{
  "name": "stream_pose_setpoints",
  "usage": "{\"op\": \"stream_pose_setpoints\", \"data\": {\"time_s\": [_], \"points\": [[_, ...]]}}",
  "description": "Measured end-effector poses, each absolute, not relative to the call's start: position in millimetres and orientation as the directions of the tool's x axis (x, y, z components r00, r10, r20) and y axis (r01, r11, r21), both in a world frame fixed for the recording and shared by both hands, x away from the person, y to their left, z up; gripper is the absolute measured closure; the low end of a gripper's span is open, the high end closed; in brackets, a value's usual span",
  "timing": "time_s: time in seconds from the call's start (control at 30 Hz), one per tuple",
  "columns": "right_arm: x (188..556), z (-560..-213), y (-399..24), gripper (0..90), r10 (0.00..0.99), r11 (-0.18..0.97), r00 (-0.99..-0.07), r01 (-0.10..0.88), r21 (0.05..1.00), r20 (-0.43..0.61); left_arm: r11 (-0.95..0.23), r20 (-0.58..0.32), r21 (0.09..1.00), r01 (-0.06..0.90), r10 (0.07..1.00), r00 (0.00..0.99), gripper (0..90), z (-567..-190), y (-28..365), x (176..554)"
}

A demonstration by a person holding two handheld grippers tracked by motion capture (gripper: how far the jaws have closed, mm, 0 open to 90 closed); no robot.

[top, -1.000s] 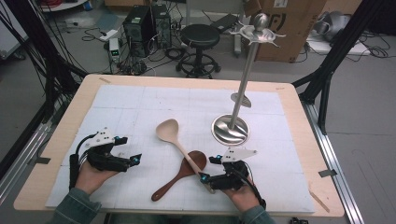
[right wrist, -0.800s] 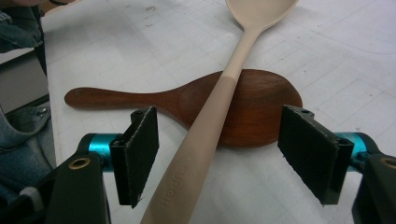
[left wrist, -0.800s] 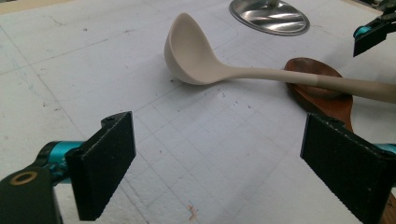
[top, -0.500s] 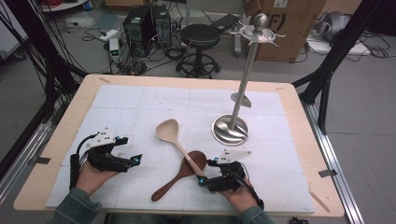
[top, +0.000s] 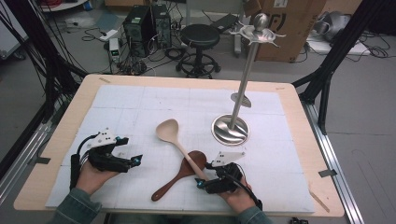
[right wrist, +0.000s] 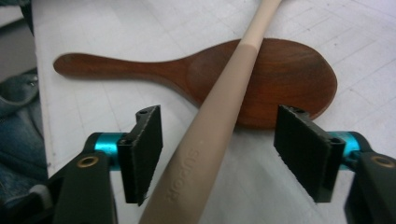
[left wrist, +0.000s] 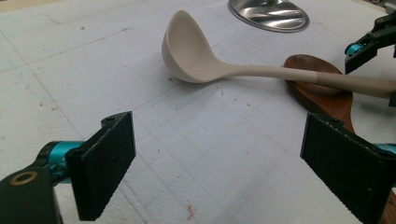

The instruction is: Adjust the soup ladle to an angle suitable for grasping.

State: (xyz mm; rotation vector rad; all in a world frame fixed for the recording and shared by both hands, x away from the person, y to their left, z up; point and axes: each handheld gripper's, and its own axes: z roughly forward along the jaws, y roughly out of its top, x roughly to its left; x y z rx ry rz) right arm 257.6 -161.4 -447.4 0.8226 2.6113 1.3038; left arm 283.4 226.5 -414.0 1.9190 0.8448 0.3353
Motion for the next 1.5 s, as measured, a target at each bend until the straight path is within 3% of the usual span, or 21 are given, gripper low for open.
{"op": "stream_pose_setpoints", "data": {"time_s": [1.0,1.5], "points": [[262.2,-445.7,-174.8,46.6,0.550,0.509,-0.828,0.435,0.743,0.108,-0.287,-0.118,0.865,0.412,0.681,0.723,11.0,-413.7,226.6,283.0],[262.3,-445.0,-176.4,62.2,0.529,0.538,-0.844,0.417,0.733,0.091,-0.286,-0.118,0.866,0.411,0.681,0.723,11.0,-413.8,226.3,283.0]]}}
